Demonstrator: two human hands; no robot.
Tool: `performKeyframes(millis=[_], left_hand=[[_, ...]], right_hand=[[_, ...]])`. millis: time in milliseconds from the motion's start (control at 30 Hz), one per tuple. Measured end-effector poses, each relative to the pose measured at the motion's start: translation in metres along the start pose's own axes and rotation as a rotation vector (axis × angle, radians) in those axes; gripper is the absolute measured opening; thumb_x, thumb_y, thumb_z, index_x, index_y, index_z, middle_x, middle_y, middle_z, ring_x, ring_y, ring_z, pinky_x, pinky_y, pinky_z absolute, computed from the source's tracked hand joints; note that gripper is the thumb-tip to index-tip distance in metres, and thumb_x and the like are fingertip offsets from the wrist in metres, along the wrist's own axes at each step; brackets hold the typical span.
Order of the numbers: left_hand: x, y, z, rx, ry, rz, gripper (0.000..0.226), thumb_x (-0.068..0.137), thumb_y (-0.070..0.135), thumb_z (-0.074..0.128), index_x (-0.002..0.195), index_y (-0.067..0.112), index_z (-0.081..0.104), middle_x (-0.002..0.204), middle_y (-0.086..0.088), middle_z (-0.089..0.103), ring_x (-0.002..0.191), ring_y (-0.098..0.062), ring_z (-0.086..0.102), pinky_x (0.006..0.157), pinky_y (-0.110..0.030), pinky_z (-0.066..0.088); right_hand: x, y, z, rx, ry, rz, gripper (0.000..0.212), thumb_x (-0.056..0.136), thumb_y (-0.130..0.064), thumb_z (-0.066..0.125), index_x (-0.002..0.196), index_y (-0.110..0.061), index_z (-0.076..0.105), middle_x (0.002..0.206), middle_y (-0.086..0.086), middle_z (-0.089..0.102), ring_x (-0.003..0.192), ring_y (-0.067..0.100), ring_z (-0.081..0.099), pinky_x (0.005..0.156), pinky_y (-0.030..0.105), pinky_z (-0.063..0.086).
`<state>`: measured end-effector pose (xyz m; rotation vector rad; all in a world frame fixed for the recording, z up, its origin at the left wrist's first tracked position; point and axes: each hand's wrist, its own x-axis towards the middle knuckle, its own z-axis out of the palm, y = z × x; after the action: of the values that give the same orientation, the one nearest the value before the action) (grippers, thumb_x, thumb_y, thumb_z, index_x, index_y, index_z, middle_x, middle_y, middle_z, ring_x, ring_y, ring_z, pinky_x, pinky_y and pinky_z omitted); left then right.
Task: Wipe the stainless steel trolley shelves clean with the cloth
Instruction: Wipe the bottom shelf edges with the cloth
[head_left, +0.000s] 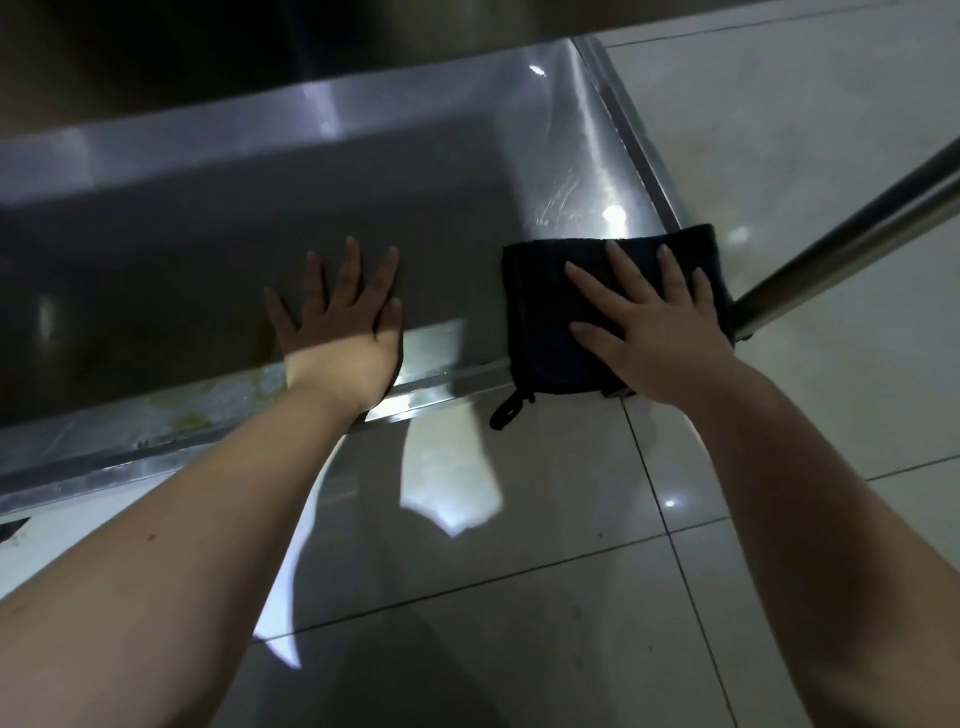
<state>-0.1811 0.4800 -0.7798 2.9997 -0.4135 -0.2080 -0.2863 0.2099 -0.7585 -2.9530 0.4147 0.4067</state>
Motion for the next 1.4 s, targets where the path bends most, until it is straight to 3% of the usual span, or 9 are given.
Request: performKeyframes(millis=[200,433,767,967,1100,1200,1300,1400], left_hand=[[0.000,-0.002,0.000,0.037,-0.016,0.020,0.052,0.103,0.046,0.021,0.150,0.054,0.002,0.164,0.012,-0.007,0.151,-0.027,-0.011,0.115,-0.063,-0.009],[0.003,-0.002,0.000,0.034,-0.024,0.011,0.053,0.103,0.045,0.022,0.150,0.054,0.000,0.164,0.013,-0.009,0.151,-0.026,-0.011,0.116,-0.061,-0.010],[0.002,0.001,0.000,0.039,-0.017,0.006,0.054,0.103,0.043,0.021,0.151,0.051,-0.001,0.164,0.009,-0.009,0.151,-0.028,-0.009,0.115,-0.063,-0.007],[0.002,0.001,-0.011,-0.027,-0.064,0.036,0.055,0.103,0.043,0.028,0.153,0.048,0.006,0.165,0.007,-0.005,0.151,-0.028,-0.010,0.116,-0.061,-0.009],[0.000,-0.042,-0.034,-0.103,-0.051,0.170,0.055,0.103,0.039,0.030,0.156,0.040,0.012,0.165,0.001,0.006,0.151,-0.030,-0.005,0.117,-0.057,-0.007],[0.003,-0.104,-0.042,0.008,-0.007,0.122,0.055,0.100,0.046,0.023,0.155,0.040,0.014,0.163,-0.002,0.018,0.150,-0.033,0.004,0.117,-0.062,-0.002],[0.002,-0.149,-0.036,0.072,-0.088,0.001,0.052,0.102,0.053,0.022,0.151,0.052,0.004,0.165,0.007,0.001,0.151,-0.031,-0.007,0.114,-0.068,-0.004],[-0.002,-0.155,-0.029,0.061,-0.080,-0.005,0.053,0.101,0.058,0.021,0.148,0.058,-0.001,0.164,0.011,-0.006,0.150,-0.030,-0.009,0.112,-0.070,-0.005]], right_hand=[[0.060,-0.011,-0.011,-0.065,0.045,-0.104,0.060,0.092,-0.071,0.022,0.145,-0.061,-0.004,0.163,-0.013,-0.011,0.148,0.038,-0.013,0.117,0.058,-0.008],[0.159,-0.028,-0.030,-0.042,0.099,-0.075,0.059,0.094,-0.071,0.022,0.149,-0.057,0.006,0.165,-0.009,-0.001,0.148,0.039,-0.011,0.117,0.059,-0.010],[0.029,-0.009,0.006,-0.020,0.109,-0.095,0.066,0.084,-0.076,0.010,0.147,-0.059,0.001,0.164,-0.014,-0.004,0.149,0.036,-0.010,0.117,0.057,-0.008],[0.035,-0.009,0.005,-0.003,0.120,-0.067,0.066,0.083,-0.077,0.013,0.146,-0.061,0.000,0.164,-0.014,-0.003,0.149,0.033,-0.012,0.118,0.056,-0.010],[0.032,-0.009,0.005,-0.014,0.119,-0.064,0.067,0.082,-0.077,0.011,0.146,-0.061,0.001,0.164,-0.014,-0.002,0.150,0.033,-0.011,0.118,0.056,-0.009],[0.032,-0.011,0.004,-0.017,0.120,-0.056,0.068,0.081,-0.078,0.011,0.146,-0.061,0.003,0.164,-0.014,0.000,0.150,0.033,-0.010,0.118,0.056,-0.009],[0.031,-0.011,0.003,-0.004,0.109,-0.051,0.068,0.080,-0.079,0.011,0.146,-0.062,0.003,0.164,-0.015,0.000,0.150,0.032,-0.010,0.118,0.056,-0.009],[0.032,-0.014,-0.001,-0.054,0.064,-0.030,0.065,0.085,-0.078,0.013,0.146,-0.061,-0.002,0.164,-0.013,-0.005,0.149,0.033,-0.012,0.118,0.058,-0.008]])
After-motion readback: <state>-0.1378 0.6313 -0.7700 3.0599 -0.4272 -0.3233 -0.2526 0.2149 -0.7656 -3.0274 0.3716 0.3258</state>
